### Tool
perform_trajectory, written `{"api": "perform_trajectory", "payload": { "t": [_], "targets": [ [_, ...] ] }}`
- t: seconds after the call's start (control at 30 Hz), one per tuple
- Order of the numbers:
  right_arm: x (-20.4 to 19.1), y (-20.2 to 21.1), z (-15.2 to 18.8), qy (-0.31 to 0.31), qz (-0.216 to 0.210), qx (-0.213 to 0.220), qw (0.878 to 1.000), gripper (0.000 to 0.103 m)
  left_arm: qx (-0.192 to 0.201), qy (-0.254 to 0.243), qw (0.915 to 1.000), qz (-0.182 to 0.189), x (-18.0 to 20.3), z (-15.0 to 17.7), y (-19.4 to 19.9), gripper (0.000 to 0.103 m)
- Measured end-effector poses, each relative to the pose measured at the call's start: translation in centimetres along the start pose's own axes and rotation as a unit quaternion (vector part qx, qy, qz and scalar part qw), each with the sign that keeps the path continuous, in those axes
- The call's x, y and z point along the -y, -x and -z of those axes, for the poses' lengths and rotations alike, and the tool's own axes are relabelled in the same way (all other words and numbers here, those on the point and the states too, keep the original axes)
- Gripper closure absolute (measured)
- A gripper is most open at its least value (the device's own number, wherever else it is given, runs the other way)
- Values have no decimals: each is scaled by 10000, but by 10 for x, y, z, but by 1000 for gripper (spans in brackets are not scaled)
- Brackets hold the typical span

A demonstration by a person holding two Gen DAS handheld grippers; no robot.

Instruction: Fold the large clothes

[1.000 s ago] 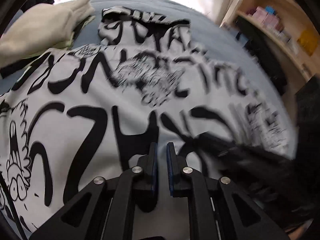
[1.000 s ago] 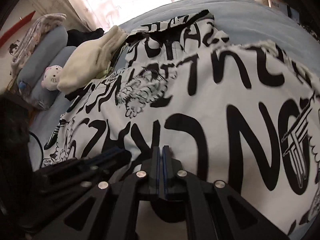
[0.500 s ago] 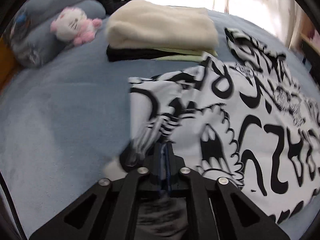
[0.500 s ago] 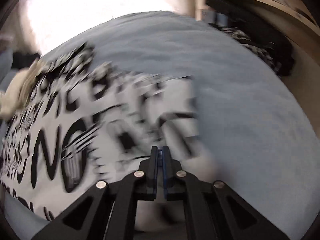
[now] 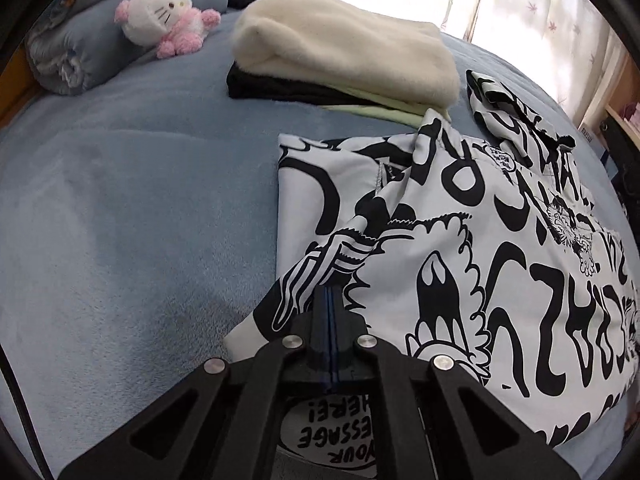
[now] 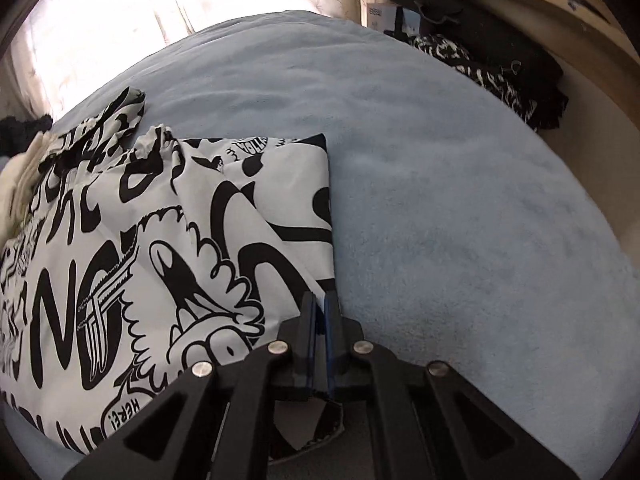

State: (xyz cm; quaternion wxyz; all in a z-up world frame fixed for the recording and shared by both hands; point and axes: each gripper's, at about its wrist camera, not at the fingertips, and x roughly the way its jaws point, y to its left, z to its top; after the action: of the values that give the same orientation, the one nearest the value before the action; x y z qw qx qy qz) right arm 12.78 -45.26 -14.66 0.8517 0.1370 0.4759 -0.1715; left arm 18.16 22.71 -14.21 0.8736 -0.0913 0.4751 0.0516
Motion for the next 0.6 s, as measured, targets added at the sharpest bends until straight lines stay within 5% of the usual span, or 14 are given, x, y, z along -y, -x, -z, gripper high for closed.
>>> {"api": "perform_trajectory", "payload": {
  "t": [0.4, 0.6],
  "targets": [
    [-6, 41, -10, -201, -262, -214, 9992, 93, -132, -207, 9994, -250, 12, -15, 36, 94],
    [-27, 73, -17, -34, -551, -184, 9983, 93, 153, -369, 9987, -329, 17, -25, 78, 48]
  ]
}}
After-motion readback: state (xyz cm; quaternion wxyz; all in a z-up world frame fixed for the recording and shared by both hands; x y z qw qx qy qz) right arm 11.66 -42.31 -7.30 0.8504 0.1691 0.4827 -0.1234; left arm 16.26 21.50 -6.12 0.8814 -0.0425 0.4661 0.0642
